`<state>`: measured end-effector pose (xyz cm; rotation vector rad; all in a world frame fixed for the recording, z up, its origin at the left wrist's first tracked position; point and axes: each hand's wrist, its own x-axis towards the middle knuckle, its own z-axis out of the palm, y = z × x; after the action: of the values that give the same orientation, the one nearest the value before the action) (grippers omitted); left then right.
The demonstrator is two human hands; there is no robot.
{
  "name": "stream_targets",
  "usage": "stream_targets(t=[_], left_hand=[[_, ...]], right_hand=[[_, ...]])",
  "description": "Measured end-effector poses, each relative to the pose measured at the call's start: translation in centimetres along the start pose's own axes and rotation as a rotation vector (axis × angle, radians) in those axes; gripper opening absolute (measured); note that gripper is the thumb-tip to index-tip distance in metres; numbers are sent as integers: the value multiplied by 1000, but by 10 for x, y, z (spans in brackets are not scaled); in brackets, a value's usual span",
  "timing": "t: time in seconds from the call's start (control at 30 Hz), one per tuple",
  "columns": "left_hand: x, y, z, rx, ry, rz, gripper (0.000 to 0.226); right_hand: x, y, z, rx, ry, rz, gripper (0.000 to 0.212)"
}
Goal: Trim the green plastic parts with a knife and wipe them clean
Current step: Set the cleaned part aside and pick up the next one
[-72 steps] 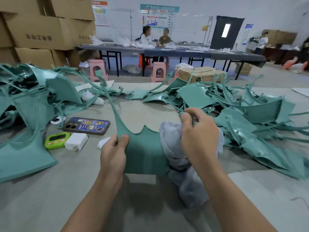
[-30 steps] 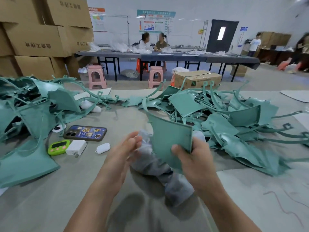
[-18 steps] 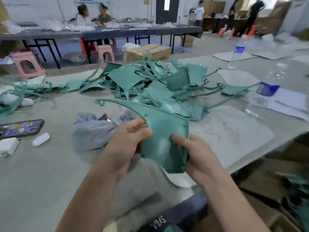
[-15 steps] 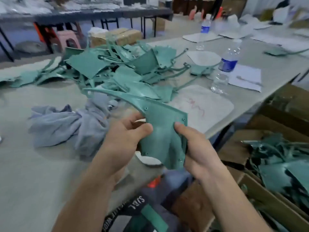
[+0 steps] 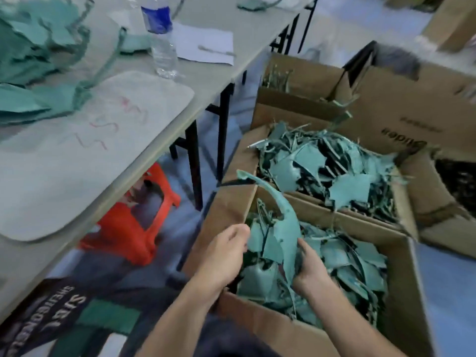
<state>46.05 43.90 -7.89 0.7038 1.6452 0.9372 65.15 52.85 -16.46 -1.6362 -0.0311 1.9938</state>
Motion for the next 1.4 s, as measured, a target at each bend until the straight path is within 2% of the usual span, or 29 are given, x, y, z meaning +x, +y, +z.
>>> stream_targets(t=[0.07,0.17,0.2,0.27,0.33,0.43,0.6,0.7,0.77,0.83,0.9,0.97,1.1,1.2,1.3,1.4], left_hand=[[3,-5,4,77,8,29,32],[6,1,0,185,29,78,17],[8,4,-2,190,49,92,7],[11,6,-10,177,94,108,12],[11,10,-20,178,148,128,18],[3,26,-35,136,219,244,19],[-22,78,-88,138,370,453,31],[-46,105,-137,1,435,524,27],[-63,113,-176,-12,562,532,5],[-78,111,-217,84,782,527,28],[-96,102,-254,151,1010,484,42],[-114,83,-288,178,1225,403,47],[-148,38,-352,333,1546,180,42],[-173,3,-396,347,1621,140,36],[-186,-29,-433,202,1550,248,51],[-189,-51,-472,212,1534,241,66]], right_hand=[[25,0,-28,30,49,47,57],[51,22,-50,-173,108,189,61],[56,32,-50,-191,115,217,57],[59,53,-37,-159,107,242,43],[56,69,-11,-149,34,282,35],[39,79,41,-222,-192,267,20],[-42,45,141,-252,-559,-49,14],[-105,18,190,-315,-901,-185,19],[-140,14,226,-438,-1064,-264,20],[-167,23,268,-547,-1155,-343,16],[-185,42,313,-656,-1203,-431,26],[-194,71,357,-764,-1225,-522,34],[-204,143,430,-1018,-1181,-832,26],[-212,199,476,-1221,-1139,-1180,27],[-224,240,520,-1297,-1139,-1509,22],[-230,269,563,-1389,-1148,-1579,26]])
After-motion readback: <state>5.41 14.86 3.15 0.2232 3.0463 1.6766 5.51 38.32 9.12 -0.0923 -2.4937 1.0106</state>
